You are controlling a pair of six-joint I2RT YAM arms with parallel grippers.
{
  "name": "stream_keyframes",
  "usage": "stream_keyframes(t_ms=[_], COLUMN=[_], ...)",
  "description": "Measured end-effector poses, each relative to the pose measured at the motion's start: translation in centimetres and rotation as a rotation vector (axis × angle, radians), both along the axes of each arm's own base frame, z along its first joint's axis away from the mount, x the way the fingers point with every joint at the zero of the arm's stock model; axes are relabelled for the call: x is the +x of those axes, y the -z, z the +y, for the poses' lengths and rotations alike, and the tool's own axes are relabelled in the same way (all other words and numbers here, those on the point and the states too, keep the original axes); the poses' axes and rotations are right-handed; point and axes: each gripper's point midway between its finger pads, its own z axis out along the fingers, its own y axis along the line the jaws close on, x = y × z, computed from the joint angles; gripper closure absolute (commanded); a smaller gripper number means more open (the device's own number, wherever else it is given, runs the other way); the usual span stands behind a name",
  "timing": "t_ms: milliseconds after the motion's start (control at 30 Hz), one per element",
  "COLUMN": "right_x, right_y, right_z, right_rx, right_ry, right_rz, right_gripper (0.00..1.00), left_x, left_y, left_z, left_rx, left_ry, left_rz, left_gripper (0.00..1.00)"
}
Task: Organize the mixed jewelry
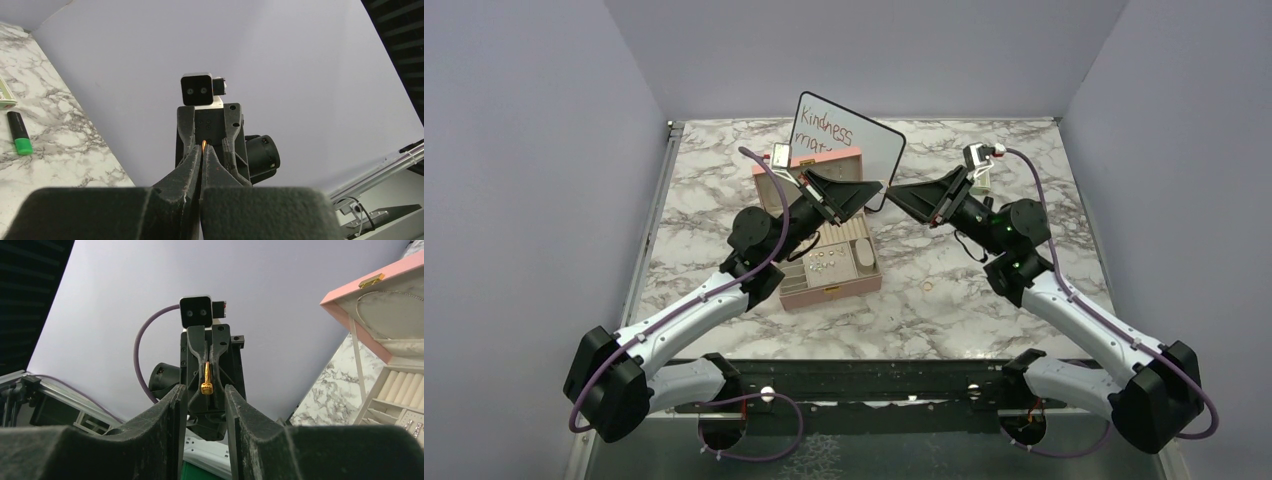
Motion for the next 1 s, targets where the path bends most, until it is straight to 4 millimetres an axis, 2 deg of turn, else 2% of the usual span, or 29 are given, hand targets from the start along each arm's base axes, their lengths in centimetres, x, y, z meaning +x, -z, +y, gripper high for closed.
stream_keyframes(t_ms=[400, 700, 867, 933, 1000], right_x=[1.02, 0.91, 0.89, 0.90, 0.95], right_y=[0.39, 0.17, 0.15, 0.18, 0.31], right_z=[0.19, 0.04, 0.04, 0.04, 0.07], right_rx=[0.006, 0.028, 0.030, 0.030, 0.025], right_ry=[0.026, 0.027, 0.026, 0.026, 0.027], right_rz=[0.006, -0.009, -0.008, -0.007, -0.003], right_gripper=[0.77, 0.98, 0.99, 0.99, 0.99], left_x=[0.22, 0.28, 0.27, 0.28, 0.30], left_y=[0.26, 0.40, 0.38, 0.38, 0.47], left_z=[0.07, 0.09, 0.09, 0.10, 0.10], left_rx=[-0.003, -0.005, -0.007, -0.007, -0.006], left_ry=[-0.008, -0.010, -0.009, -0.010, -0.011], left_rz=[0.015, 0.022, 0.023, 0.023, 0.024], left_gripper=[1.00, 1.00, 0.99, 0.86, 0.66])
